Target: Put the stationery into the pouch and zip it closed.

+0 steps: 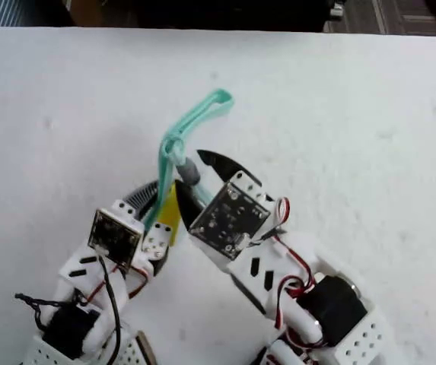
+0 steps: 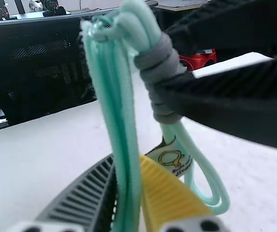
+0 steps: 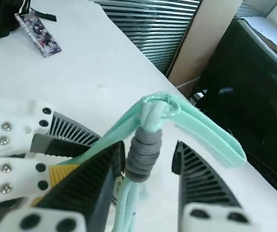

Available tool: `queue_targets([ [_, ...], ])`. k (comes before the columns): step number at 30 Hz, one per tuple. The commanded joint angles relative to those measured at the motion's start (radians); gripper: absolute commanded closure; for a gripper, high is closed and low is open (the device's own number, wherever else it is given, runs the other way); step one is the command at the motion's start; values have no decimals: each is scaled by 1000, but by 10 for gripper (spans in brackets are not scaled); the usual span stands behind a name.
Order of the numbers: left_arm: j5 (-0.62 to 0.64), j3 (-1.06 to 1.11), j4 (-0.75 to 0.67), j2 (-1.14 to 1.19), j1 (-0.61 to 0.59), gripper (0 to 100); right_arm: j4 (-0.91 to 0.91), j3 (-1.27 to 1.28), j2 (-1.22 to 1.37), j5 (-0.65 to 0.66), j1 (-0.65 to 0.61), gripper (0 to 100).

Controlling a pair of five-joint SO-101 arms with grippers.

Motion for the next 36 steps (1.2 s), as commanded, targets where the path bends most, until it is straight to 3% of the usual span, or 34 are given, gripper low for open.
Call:
queue_targets([
  [1,9,-5,-15,-2,-4,977,-47,-6,8,-26,13,847],
  [36,8,-3,-14,-2,-5,977,-61,-23,84,-34,12,851],
])
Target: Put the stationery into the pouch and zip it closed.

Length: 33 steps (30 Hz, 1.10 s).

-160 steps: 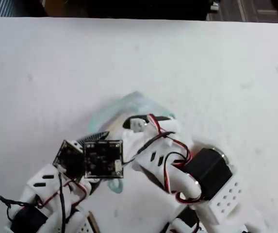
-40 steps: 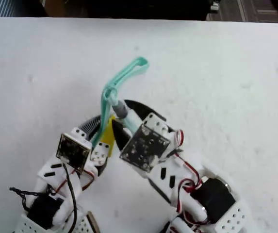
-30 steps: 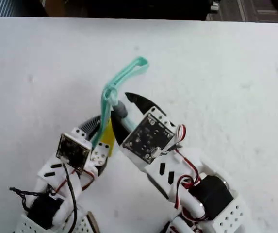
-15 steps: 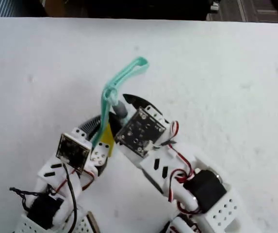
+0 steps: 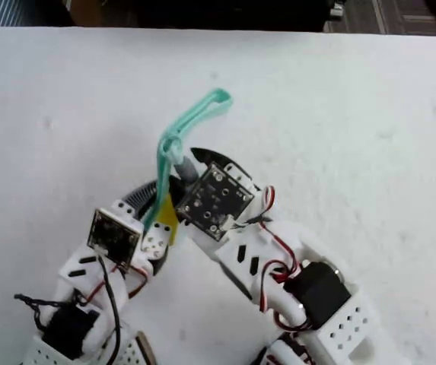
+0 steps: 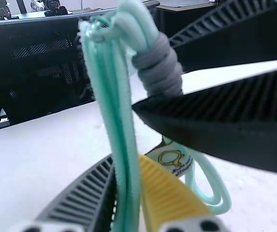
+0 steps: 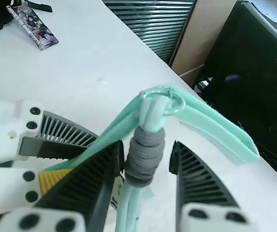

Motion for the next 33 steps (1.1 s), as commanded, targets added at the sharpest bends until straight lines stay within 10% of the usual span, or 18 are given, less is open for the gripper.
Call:
queue_targets([
  [1,6,-5,-14,-2,-2,977,-16,-34,-15,-11,7,851],
  [28,0,-6,0,-2,1,971,-18,-38,-47,2,10,981],
  [33,9,-66,94,-2,-19,814,76,-184,-35,66,5,981],
])
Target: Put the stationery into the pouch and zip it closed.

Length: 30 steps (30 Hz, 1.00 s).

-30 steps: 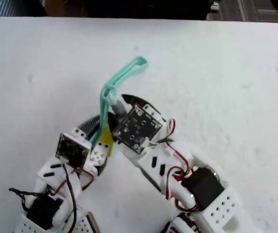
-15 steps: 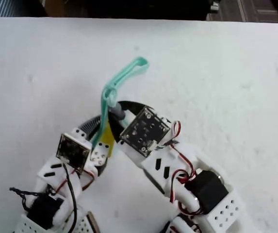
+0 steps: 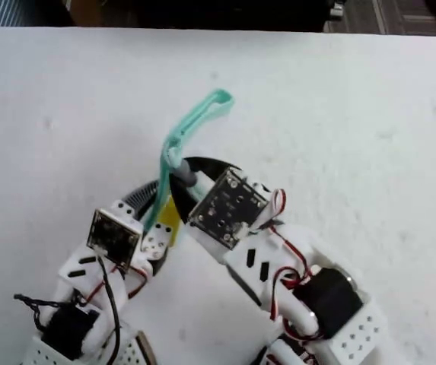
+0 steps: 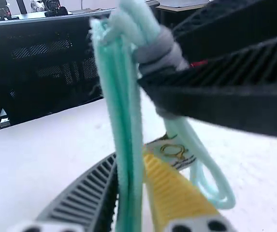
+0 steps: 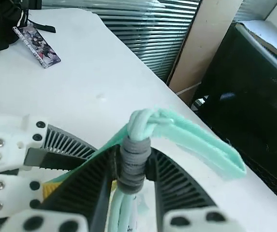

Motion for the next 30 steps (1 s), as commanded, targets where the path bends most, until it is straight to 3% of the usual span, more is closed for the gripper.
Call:
queue_targets([
  [1,26,-95,124,-2,-27,788,59,-129,2,31,1,981],
  [5,92,-187,201,-2,-35,777,163,-195,2,32,-1,981],
  [14,92,-192,193,-2,-33,806,361,-333,2,106,-54,981],
  [19,92,-193,199,-2,-33,977,358,-307,27,107,-30,981],
  [30,92,-226,278,-2,-31,977,202,-305,177,101,16,981],
])
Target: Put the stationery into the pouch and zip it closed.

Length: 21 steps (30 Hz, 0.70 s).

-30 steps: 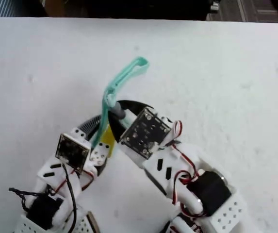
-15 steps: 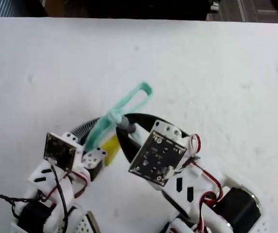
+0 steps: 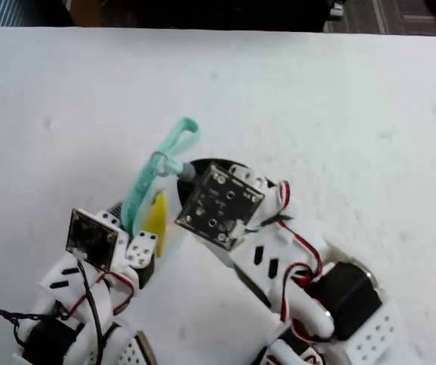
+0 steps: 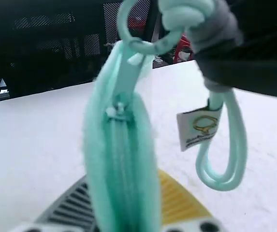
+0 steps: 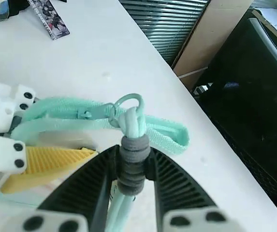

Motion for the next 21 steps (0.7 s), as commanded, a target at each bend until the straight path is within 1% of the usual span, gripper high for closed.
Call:
queue_targets([
  [1,5,-52,8,-2,-5,977,-67,-21,36,5,12,981],
  [6,5,-57,34,-2,-4,977,-136,-21,87,5,12,981],
  [9,-68,-57,71,-2,47,977,-156,-21,104,11,16,981],
  [12,-97,-58,104,-2,99,977,-154,-21,114,11,73,981],
  [17,-100,-58,107,-2,101,977,-153,-17,117,12,216,981],
  [21,-101,-58,107,-2,101,977,-128,-18,117,14,266,981],
])
